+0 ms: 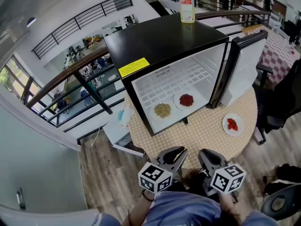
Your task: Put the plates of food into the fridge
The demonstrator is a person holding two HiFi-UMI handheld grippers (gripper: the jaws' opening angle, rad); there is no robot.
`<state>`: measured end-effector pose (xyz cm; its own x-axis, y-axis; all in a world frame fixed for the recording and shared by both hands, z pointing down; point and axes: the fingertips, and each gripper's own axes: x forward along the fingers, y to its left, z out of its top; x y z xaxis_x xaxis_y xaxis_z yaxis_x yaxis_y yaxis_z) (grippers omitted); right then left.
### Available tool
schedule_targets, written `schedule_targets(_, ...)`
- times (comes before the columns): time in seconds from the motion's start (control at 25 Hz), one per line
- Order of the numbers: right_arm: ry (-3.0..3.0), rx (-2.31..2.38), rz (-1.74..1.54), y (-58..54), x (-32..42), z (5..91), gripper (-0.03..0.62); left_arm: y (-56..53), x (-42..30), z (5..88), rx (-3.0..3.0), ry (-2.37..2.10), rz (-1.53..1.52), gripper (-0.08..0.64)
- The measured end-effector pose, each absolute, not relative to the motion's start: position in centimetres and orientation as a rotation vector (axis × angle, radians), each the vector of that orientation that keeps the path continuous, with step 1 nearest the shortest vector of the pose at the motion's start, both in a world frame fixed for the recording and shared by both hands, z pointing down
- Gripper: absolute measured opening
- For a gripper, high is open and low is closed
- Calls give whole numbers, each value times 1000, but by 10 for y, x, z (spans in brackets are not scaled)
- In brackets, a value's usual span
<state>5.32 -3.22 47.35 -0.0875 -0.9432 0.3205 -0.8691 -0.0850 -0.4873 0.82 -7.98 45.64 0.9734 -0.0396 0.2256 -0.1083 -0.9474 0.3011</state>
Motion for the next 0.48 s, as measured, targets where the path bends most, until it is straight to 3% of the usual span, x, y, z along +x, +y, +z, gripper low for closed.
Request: schedule_targets(0.48,1992,-2037,-976,-32,65,486,63,-81,14,462,2784,-98,327,60)
